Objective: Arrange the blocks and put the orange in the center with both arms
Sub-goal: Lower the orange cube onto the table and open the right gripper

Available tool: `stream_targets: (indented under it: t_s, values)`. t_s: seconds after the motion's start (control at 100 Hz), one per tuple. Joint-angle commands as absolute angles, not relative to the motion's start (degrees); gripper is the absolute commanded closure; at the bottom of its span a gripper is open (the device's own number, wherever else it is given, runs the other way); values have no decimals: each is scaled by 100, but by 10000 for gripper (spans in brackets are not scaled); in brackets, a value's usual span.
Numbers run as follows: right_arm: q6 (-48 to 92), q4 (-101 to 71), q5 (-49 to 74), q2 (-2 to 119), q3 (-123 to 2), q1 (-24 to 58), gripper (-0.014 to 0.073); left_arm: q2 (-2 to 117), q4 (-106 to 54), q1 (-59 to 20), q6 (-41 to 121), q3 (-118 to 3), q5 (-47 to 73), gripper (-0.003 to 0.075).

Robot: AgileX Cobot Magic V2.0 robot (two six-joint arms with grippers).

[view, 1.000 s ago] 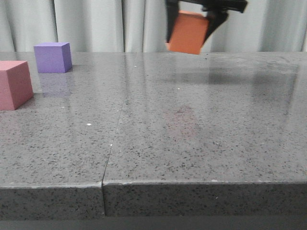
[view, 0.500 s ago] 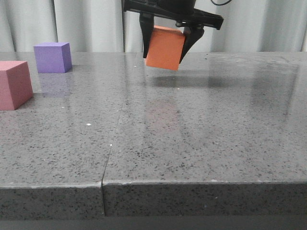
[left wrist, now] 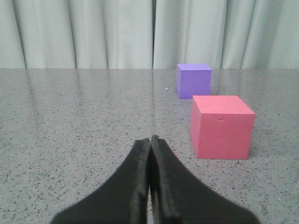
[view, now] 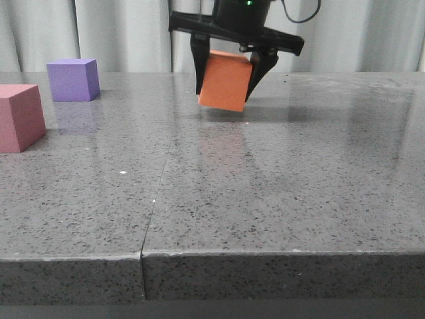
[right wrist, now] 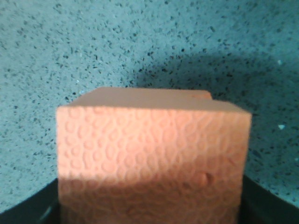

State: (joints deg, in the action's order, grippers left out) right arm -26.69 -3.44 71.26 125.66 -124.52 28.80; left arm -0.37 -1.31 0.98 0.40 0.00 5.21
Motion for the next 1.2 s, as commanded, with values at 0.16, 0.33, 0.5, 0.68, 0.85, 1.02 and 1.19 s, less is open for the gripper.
stream_targets:
  t_s: [0.16,0.33,0.5,0.68,0.85,1.02,1.19]
  values:
    - [-2678,-440,7541,12324,-12633,2866,181,-185,-165,52,0,230,41,741]
    - [-2678,-457,7541,12324,-12633,2866,17,-185,-165,52,0,230,41,741]
    - [-2678,-464,7548,12324,-12633,2866,-41,-185,-165,52,0,230,41,741]
    - [-2678,-471,7591,12295,-12640,2860,-41,-185,-165,52,0,230,41,741]
    - [-2640,-564,7639,12265,-12677,2860,-41,-185,-165,52,0,230,41,741]
    - [-2568,-581,7639,12131,-12677,2860,-41,-185,-165,52,0,230,41,741]
    - [-2540,-570,7643,11882,-12677,2854,-40,-185,-165,52,0,230,41,741]
